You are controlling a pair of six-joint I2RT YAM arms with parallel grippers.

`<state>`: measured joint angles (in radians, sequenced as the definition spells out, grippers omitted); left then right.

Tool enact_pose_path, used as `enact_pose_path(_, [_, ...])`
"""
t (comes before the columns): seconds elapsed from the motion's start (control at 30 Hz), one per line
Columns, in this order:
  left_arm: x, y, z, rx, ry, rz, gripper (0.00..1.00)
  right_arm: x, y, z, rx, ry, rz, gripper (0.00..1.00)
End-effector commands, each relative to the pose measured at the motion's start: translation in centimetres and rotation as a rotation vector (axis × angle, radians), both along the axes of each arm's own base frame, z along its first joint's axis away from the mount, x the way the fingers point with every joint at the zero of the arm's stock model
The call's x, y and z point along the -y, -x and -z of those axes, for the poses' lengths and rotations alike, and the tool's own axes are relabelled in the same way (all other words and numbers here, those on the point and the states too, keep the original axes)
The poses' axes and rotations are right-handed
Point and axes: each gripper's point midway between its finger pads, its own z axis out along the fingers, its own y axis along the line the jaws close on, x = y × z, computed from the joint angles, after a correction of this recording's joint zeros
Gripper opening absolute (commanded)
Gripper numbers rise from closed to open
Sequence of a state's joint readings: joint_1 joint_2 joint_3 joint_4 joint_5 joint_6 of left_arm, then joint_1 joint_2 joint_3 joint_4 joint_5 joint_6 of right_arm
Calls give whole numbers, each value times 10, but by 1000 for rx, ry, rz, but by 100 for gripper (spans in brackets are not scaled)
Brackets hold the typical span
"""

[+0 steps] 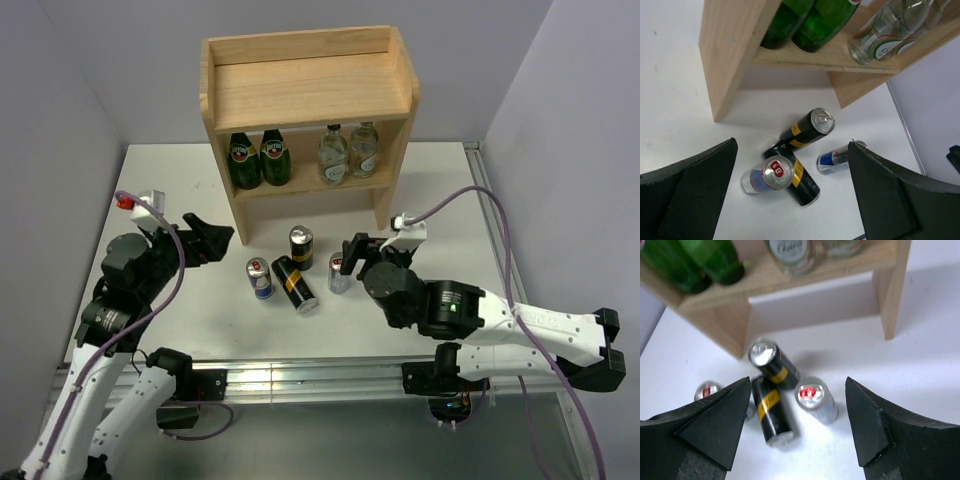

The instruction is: Place and organize the beverage onto the shelf

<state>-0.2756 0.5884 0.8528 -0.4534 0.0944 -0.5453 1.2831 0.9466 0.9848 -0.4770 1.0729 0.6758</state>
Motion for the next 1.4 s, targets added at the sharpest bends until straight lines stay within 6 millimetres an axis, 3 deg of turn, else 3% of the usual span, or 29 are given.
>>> enact_pose_path(0.0, [16, -9, 21, -98, -6, -58, 99, -8, 18, 19, -47, -13, -130, 83])
enact_pose_path(0.07, [22, -10, 19, -93, -14, -118, 99, -5, 22, 22, -38, -17, -155, 82])
enact_pose_path(0.1, [43, -1, 19, -104, -43, -75, 99, -6, 24, 22, -37, -17, -170, 82])
enact_pose_path(0.13, [26, -8, 16, -83, -68, -224, 99, -7, 26, 23, -39, -10, -192, 82])
enact_pose_path(0.17, [29, -7, 16, -84, -93, -256, 99, -5, 27, 22, -39, -18, -198, 82])
enact_pose_path(0.2, [46, -1, 16, -90, -140, -255, 99, -5, 28, 21, -40, -21, -203, 82])
enact_pose_path(0.23, [37, 0, 19, -90, -164, -350, 99, -3, 29, 21, -43, -16, -205, 82])
enact_pose_path(0.27, [42, 3, 21, -86, -185, -364, 99, -1, 30, 20, -44, -20, -205, 82])
enact_pose_path(0.3, [63, 12, 28, -93, -168, -334, 99, 1, 30, 21, -46, -20, -204, 82])
enact_pose_path(0.4, [81, 27, 51, -93, -167, -304, 99, 9, 32, 26, -54, -12, -192, 83])
enact_pose_path(0.57, [91, 47, 75, -95, -118, -248, 99, 16, 35, 38, -76, -6, -194, 83])
enact_pose_path(0.7, [95, 55, 105, -129, -151, -230, 99, 18, 36, 50, -93, 16, -187, 83])
enact_pose_path(0.87, [95, 54, 133, -125, -153, -237, 99, 16, 36, 56, -102, 18, -190, 83])
enact_pose_path(0.93, [104, 52, 135, -111, -137, -199, 99, 13, 37, 56, -105, 17, -195, 83])
enact_pose_path(1.03, [105, 39, 162, -151, -146, -177, 99, 11, 37, 59, -107, 17, -200, 83])
enact_pose_path(1.07, [94, 31, 177, -164, -175, -215, 99, 10, 37, 60, -107, 18, -200, 83])
enact_pose_path(1.37, [94, 5, 194, -111, -174, -228, 99, 10, 37, 71, -123, 27, -197, 84])
